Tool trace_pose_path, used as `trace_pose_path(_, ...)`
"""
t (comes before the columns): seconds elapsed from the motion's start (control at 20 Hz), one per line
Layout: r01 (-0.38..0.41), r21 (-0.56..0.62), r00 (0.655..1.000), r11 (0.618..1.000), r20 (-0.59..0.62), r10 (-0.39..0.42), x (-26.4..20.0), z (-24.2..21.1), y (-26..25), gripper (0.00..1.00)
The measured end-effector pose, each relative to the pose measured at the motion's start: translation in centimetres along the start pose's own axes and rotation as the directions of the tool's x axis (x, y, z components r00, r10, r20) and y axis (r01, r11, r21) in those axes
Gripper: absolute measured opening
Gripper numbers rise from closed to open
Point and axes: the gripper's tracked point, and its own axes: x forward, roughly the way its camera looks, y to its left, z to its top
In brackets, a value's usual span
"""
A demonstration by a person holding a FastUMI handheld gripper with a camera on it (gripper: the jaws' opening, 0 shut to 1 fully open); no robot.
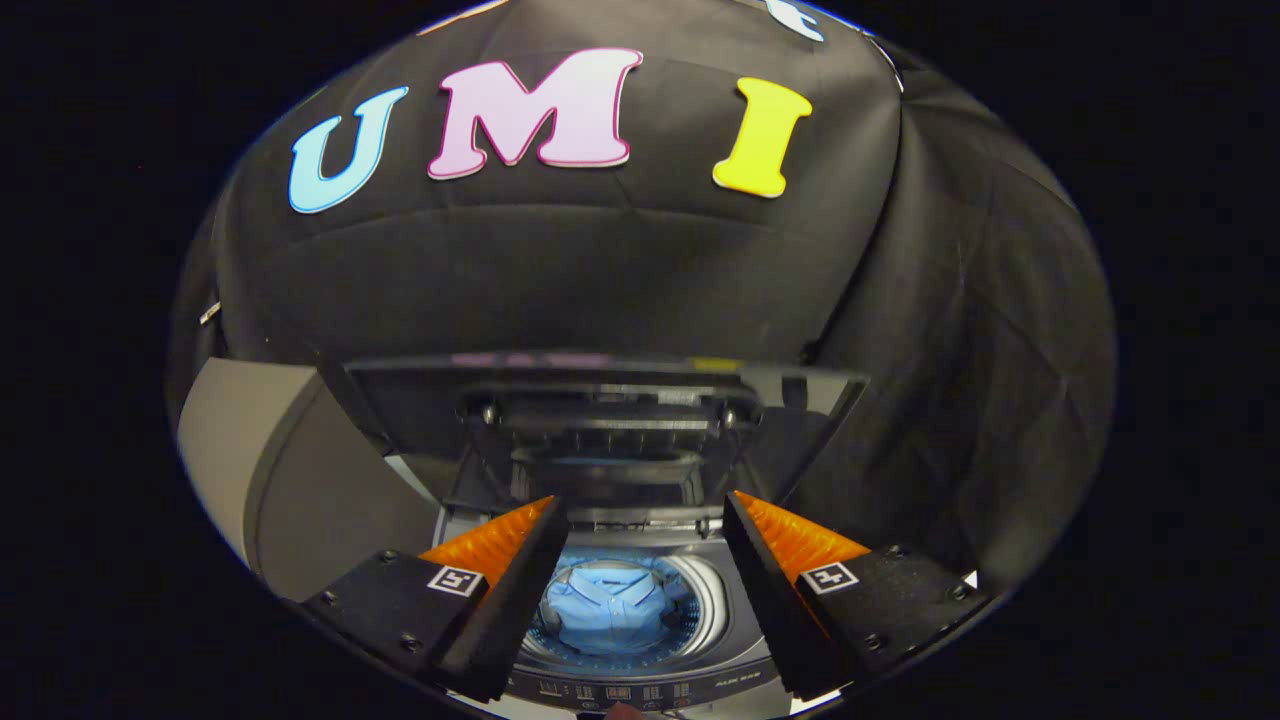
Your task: Put the clothes into the washing machine and then close the washing machine lid.
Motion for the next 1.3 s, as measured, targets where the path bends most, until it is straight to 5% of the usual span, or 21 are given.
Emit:
trace_pose_path(0.5, -0.008, 0.057, 0.995, 0.998, 0.101, 0.002, 2.1, 9.7, -0.4, 0.99)
trace_pose_path(1.0, -0.027, 0.020, 0.999, 0.999, -0.031, 0.028, 7.2, 7.1, 0.7, 0.99)
trace_pose_path(1.3, -0.044, 0.071, 0.999, 0.997, 0.024, 0.042, 6.6, 7.0, 0.5, 0.99)
